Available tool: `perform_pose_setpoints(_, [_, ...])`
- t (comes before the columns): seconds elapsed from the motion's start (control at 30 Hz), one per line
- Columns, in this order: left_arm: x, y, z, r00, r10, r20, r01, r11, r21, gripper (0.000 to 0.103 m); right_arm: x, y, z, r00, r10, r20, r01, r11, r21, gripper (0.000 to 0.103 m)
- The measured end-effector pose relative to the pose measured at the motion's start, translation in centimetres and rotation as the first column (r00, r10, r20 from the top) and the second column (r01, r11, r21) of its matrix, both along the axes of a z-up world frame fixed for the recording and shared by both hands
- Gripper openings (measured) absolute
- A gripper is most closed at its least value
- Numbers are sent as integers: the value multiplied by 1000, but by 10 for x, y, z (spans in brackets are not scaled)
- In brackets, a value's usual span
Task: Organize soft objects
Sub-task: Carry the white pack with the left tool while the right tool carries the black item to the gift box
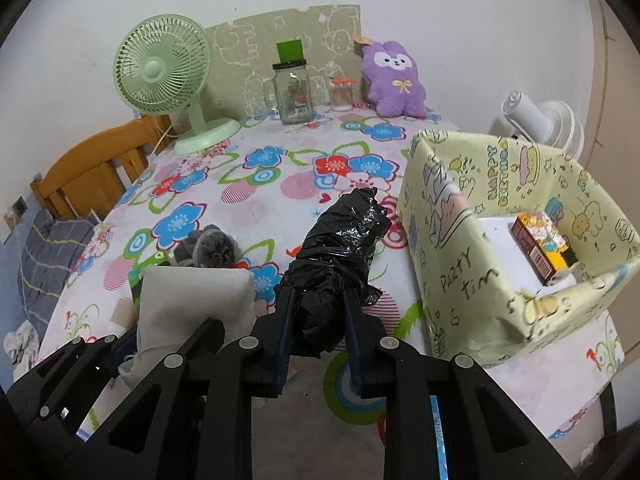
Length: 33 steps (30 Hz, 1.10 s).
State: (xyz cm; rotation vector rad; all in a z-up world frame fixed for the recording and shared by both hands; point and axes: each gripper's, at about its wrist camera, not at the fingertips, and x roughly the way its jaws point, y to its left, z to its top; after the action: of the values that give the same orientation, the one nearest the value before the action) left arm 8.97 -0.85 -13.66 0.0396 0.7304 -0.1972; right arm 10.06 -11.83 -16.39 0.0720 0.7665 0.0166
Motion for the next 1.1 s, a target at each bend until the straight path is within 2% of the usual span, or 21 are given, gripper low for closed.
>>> perform_pose_setpoints(0.6, [-19, 4, 51, 996, 34, 85, -33, 999, -15, 29, -19, 5, 56, 994, 60, 92, -58, 998, -34, 26])
perform_pose_setpoints(1.1, [-19, -6, 80, 991, 26, 129, -24, 1000, -16, 29, -21, -1, 89, 985, 96, 141, -90, 995, -45, 26])
